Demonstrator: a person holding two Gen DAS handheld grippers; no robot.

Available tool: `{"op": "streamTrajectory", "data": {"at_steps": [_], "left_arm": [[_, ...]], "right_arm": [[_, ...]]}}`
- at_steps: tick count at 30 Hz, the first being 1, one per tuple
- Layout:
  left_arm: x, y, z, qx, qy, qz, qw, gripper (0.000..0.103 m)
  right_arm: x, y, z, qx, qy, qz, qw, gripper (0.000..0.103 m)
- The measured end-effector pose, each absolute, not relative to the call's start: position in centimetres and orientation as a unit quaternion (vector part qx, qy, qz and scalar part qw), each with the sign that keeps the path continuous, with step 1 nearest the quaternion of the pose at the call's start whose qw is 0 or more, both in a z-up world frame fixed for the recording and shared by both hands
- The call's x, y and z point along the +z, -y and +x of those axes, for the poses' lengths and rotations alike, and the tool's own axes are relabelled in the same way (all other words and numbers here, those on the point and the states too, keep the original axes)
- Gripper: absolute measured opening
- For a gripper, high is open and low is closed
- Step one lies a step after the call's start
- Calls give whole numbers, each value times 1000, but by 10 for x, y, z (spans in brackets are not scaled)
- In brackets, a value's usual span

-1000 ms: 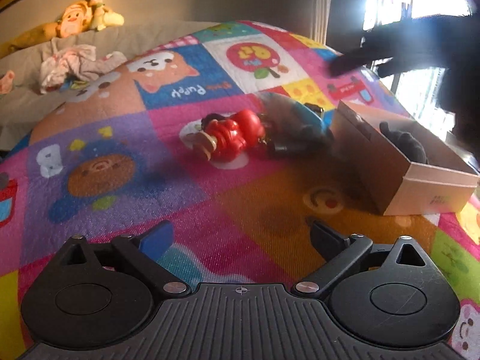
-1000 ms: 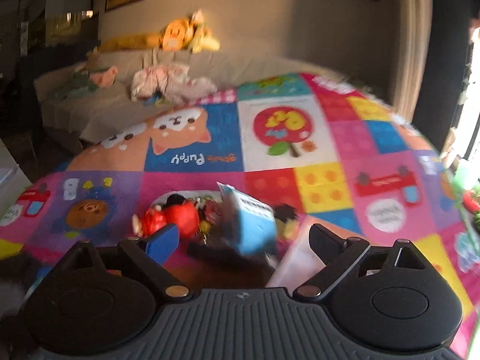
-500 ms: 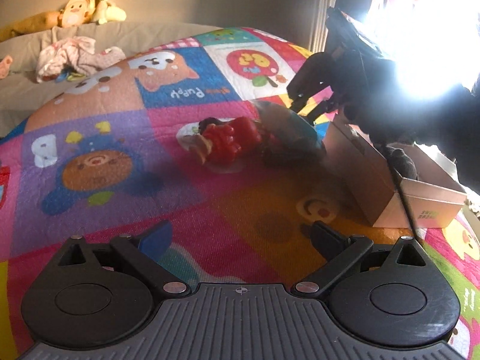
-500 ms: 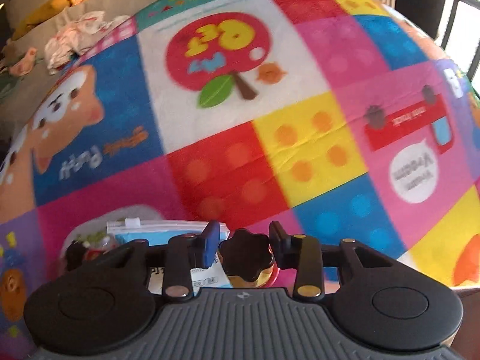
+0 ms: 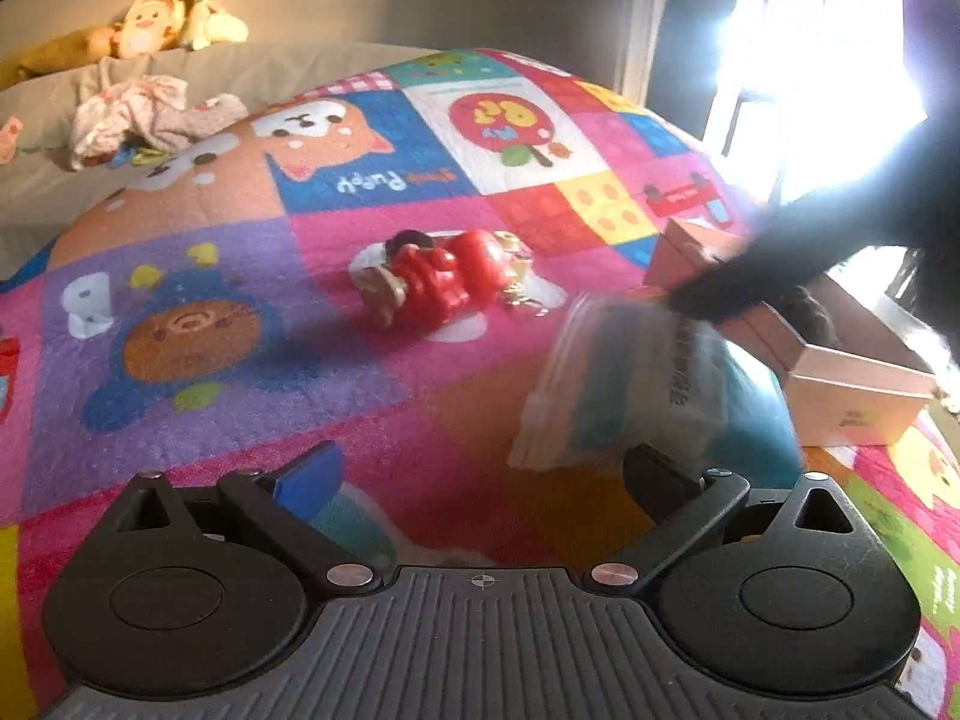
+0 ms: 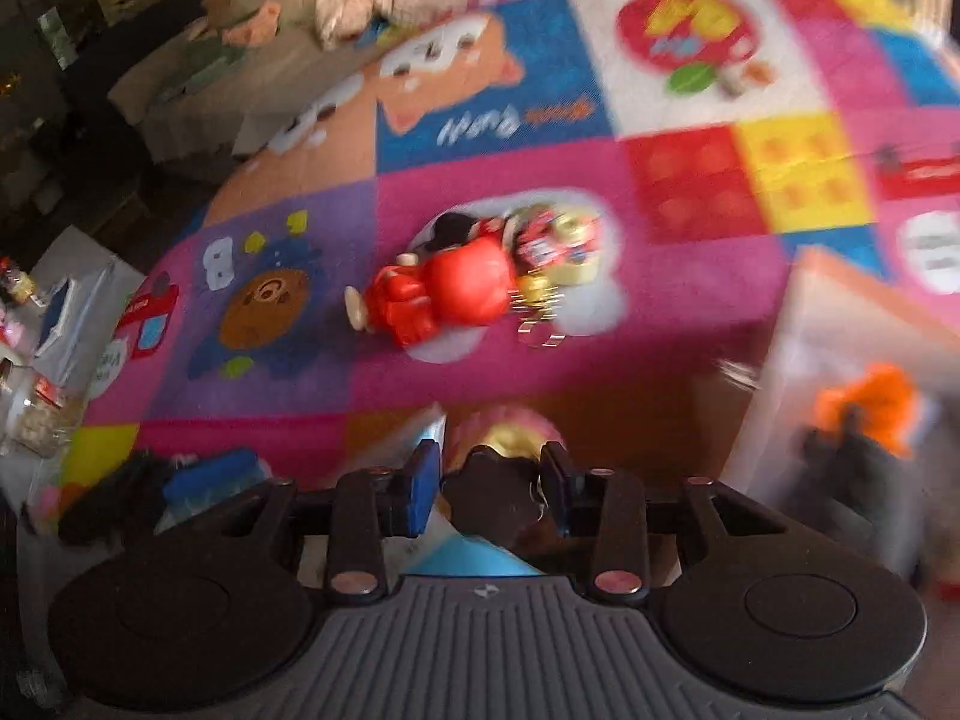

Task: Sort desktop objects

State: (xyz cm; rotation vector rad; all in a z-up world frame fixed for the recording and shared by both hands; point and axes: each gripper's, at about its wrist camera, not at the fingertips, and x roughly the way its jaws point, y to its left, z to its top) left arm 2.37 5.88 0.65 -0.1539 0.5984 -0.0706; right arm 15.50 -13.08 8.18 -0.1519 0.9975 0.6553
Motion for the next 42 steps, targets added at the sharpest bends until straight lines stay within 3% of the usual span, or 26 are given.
{"op": "streamTrajectory", "data": {"at_steps": [3,5,9,11,18,23,31,32,33,34,42], "left_arm": [[7,-63,25,-28,-297,-85,951,102],[8,-70,26,-8,-301,-98,948,102],[14,-84,24,77,-303,-63,948,102],[23,-96,19,89,-303,-75,946,102],[62,-104,0,63,-281,-94,953,102],[68,-90,-1,46,-278,-69,957,103],[57,-13,-2,-112,-267,14,957,101],[54,-2,0,-137,-275,20,951,88],[48,10,4,-169,-290,25,942,62],[43,20,7,-195,-305,28,932,56],[16,39,36,-163,-329,102,924,60]], "right_arm": [[100,167,124,308,-433,-51,845,45],[105,186,102,301,-401,-60,863,58],[101,201,72,297,-362,-89,879,61],[97,200,61,307,-342,-101,882,74],[52,157,59,363,-349,-57,862,74],[56,142,28,467,-324,-61,821,72],[56,227,19,303,-325,-8,896,72],[54,243,17,275,-324,3,905,72],[52,254,14,251,-321,9,913,72],[50,266,12,228,-317,13,920,72],[26,317,7,146,-307,79,937,77]]}}
